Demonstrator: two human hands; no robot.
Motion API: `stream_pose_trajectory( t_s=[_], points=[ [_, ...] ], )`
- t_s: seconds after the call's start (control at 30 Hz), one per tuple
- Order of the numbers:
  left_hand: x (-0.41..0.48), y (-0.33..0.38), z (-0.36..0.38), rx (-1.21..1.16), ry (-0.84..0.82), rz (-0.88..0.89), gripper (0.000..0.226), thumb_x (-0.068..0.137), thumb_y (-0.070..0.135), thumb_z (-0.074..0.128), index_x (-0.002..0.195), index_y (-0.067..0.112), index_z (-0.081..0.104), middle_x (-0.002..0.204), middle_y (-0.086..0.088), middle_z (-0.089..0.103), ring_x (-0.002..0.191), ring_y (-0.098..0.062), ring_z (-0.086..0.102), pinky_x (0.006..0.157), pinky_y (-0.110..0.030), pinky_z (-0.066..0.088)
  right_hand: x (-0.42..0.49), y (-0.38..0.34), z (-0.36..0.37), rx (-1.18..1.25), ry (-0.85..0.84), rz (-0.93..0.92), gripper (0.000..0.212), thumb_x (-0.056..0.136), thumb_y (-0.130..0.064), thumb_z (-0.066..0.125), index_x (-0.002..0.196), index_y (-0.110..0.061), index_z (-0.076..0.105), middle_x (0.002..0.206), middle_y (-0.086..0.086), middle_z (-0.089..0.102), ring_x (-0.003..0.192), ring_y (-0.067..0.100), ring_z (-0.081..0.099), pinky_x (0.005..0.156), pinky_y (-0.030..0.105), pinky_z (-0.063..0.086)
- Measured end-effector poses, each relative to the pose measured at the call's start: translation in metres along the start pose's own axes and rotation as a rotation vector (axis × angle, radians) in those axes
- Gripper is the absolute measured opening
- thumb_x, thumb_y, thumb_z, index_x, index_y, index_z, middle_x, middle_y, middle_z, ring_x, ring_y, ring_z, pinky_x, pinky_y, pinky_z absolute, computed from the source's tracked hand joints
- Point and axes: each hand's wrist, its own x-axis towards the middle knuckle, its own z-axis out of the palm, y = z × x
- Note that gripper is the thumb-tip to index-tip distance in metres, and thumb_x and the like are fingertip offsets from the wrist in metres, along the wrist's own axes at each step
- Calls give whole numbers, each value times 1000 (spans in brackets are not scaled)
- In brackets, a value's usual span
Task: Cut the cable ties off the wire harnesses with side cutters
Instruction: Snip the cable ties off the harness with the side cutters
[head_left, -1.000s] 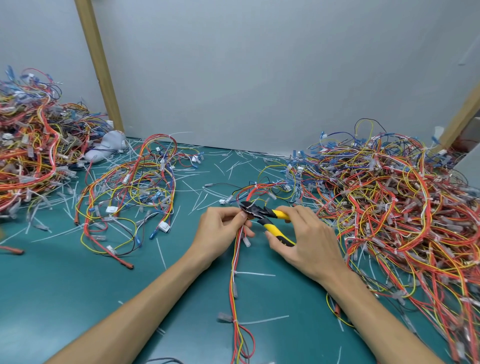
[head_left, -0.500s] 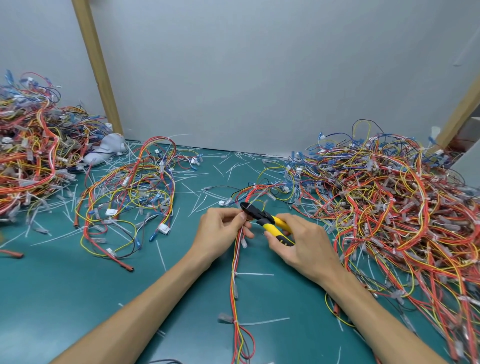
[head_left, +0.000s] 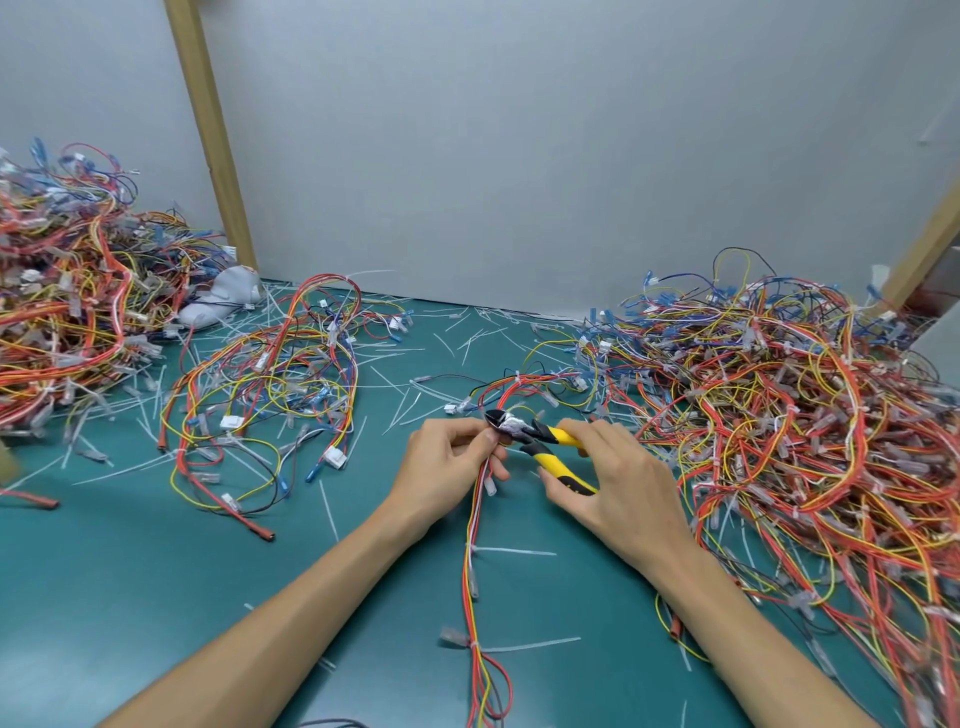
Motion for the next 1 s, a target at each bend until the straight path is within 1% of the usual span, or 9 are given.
stream_pose_trajectory(
  t_s=[0.13, 0.23, 0.33, 0.4, 0.53, 0.67, 0.8, 0.93, 1.0],
  points=[
    [0, 1, 0, -14, 8, -16, 26, 99, 5, 49, 82, 4, 69, 63, -4, 69, 50, -12, 59, 56, -15, 46, 0, 1, 0, 17, 46, 0, 41, 75, -40, 79, 110, -21, 67, 81, -5, 61, 78, 20, 62, 55, 33, 51],
    [0, 0, 0, -14, 7, -21, 25, 99, 6, 49, 83, -1, 68, 62, -5, 69, 47, -11, 58, 56, -15, 46, -1, 1, 0, 19, 40, -11, 40, 79, -46, 73, 110, -23, 65, 84, -7, 60, 79, 17, 62, 55, 30, 49],
    [0, 1, 0, -24, 5, -22, 26, 99, 6, 49, 82, 1, 68, 62, -5, 69, 47, -13, 59, 56, -16, 46, -1, 0, 0, 25, 19, -15, 42, 81, -50, 67, 113, -22, 63, 89, -8, 60, 84, 15, 61, 58, 29, 49],
    [0, 0, 0, -38, 6, -25, 26, 99, 5, 49, 81, 3, 68, 62, -4, 69, 46, -12, 58, 55, -15, 46, 0, 1, 1, -2, 26, -23, 41, 81, -49, 69, 111, -22, 65, 85, -8, 60, 80, 16, 62, 55, 28, 47],
    [2, -3, 1, -35, 14, -37, 25, 99, 7, 51, 84, 2, 70, 67, -8, 71, 53, -17, 62, 57, -17, 47, 0, 0, 0, -24, 38, -24, 40, 79, -50, 65, 107, -21, 68, 73, -6, 58, 68, 18, 61, 49, 30, 45],
    [4, -6, 1, -40, 7, -35, 24, 99, 8, 51, 84, 4, 71, 66, -7, 71, 48, -14, 60, 56, -17, 46, 0, 0, -1, 6, 15, -4, 40, 79, -50, 65, 106, -21, 68, 72, -5, 58, 66, 18, 60, 49, 29, 46],
    [5, -9, 0, -42, -6, -18, 24, 99, 11, 52, 88, 5, 71, 67, -5, 71, 54, -19, 63, 57, -20, 48, 0, -2, 0, 71, -81, 42, 43, 83, -59, 51, 105, -25, 66, 72, -5, 58, 68, 20, 61, 54, 35, 48],
    [5, -11, 0, -45, -15, -14, 24, 99, 14, 52, 87, 7, 71, 68, -4, 71, 58, -24, 65, 58, -25, 49, 1, -1, 1, 58, -90, 39, 40, 87, -57, 52, 99, -21, 67, 70, -1, 62, 67, 26, 61, 54, 37, 47],
    [5, -11, 0, -37, -6, -12, 24, 99, 15, 53, 85, 9, 71, 68, -3, 71, 60, -21, 66, 61, -28, 49, 2, -2, 1, 42, -86, 37, 40, 87, -57, 50, 94, -21, 67, 67, -1, 62, 64, 26, 61, 53, 38, 46]
  ],
)
